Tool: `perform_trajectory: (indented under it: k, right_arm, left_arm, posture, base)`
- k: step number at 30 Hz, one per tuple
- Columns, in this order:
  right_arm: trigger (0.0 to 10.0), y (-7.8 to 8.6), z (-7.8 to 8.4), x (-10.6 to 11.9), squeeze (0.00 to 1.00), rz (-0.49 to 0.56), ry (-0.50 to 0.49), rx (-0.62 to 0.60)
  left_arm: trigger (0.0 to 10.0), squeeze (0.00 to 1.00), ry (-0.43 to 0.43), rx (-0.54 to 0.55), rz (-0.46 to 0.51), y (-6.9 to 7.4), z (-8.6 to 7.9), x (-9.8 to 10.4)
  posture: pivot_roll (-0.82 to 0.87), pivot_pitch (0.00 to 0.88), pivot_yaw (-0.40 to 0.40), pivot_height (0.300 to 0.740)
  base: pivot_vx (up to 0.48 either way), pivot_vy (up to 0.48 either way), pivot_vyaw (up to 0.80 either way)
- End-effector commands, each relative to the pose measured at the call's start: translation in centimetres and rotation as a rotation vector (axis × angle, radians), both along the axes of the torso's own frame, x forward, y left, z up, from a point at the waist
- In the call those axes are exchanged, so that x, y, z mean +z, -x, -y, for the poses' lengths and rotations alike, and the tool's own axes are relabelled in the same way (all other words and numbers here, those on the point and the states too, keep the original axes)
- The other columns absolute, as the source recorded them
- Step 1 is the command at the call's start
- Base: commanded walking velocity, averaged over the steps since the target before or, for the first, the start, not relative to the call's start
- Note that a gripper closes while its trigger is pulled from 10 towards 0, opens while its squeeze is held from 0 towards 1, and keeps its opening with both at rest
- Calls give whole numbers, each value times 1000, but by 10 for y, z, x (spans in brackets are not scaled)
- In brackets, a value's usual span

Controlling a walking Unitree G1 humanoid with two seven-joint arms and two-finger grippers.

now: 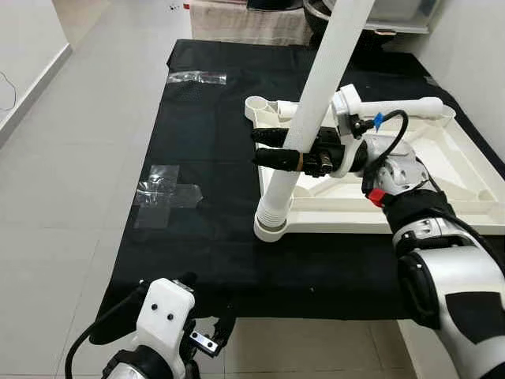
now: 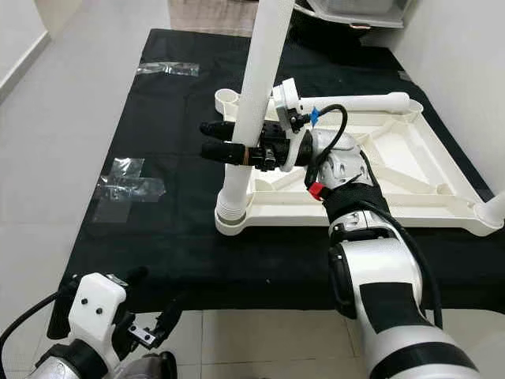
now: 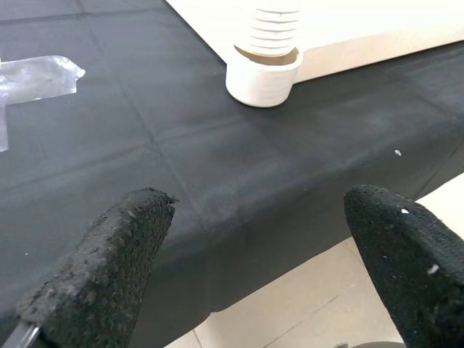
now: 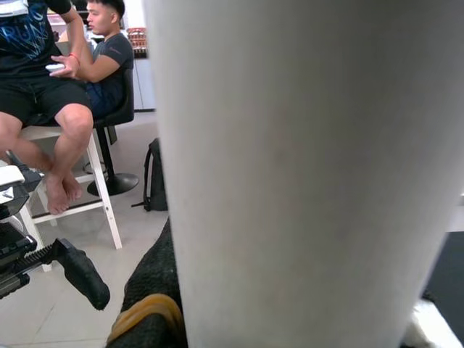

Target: Building children table

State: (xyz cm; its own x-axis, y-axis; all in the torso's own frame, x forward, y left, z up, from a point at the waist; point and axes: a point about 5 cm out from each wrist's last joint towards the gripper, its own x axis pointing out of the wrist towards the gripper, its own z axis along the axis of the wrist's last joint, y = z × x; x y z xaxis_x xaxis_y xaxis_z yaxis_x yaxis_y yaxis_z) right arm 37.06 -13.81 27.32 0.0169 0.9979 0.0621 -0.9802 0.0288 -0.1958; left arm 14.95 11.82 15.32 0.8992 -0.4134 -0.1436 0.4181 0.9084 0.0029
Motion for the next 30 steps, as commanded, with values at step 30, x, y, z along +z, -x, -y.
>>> perform_trajectory:
  k: [30]
  right_arm:
    - [10000, 14, -2, 14, 0, 37, 29, 131]
  left_arm:
    - [10000, 0, -10, -27, -49, 3, -5, -2]
  posture:
    - [227, 253, -74, 740]
  base:
    - [0, 0, 0]
